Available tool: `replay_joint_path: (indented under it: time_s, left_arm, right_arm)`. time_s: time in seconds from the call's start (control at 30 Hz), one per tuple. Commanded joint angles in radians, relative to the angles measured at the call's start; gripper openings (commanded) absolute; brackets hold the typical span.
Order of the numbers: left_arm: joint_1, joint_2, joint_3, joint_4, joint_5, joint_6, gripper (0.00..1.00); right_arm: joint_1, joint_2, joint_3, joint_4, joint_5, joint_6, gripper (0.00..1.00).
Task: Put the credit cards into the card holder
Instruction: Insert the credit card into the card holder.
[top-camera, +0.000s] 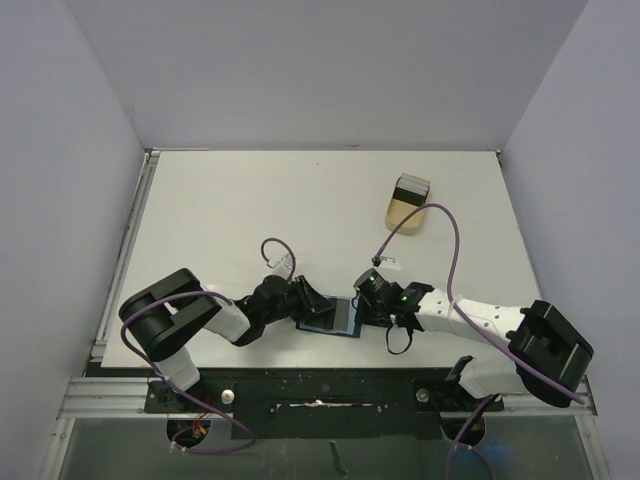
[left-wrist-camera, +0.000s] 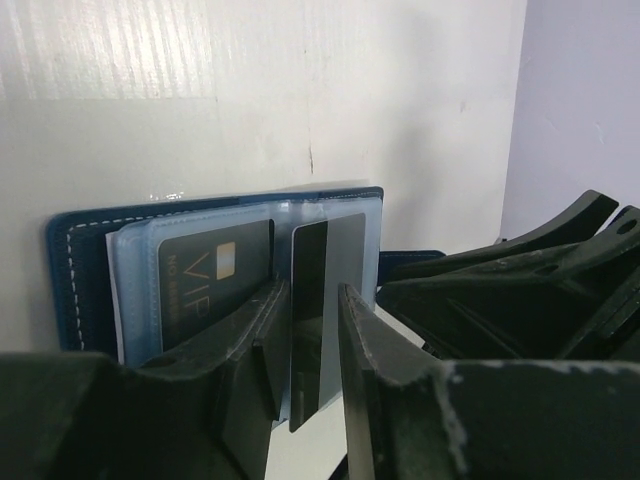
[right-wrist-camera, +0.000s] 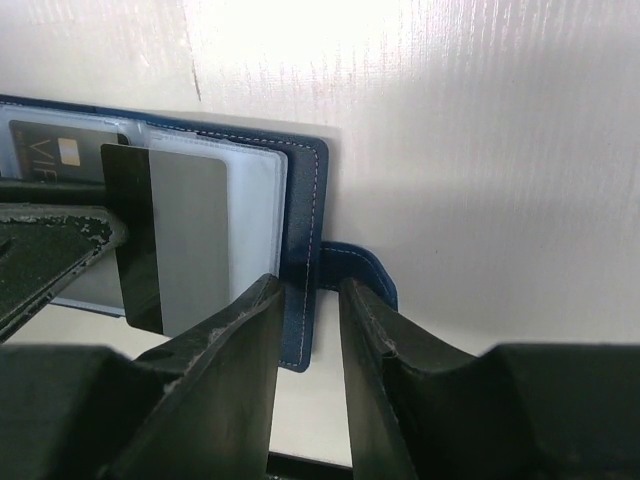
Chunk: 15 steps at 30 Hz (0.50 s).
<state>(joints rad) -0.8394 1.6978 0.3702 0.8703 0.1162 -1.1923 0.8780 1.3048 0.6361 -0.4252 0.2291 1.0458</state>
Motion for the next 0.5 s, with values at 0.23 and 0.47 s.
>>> replay_joint_path:
  time_s: [0.23,0.47]
  left_arm:
    - [-0.040,-0.001,0.059,-0.047,-0.025,0.040,0.06]
    - [-0.044,-0.001,0.077,-0.048,-0.029,0.060,0.13]
  right_arm:
    - [0.001,0.026,-0.056,0.139,0.025,0.013,0.26]
    - [-0.008,0.036,-0.071,0.191,0.033,-0.002,0.24]
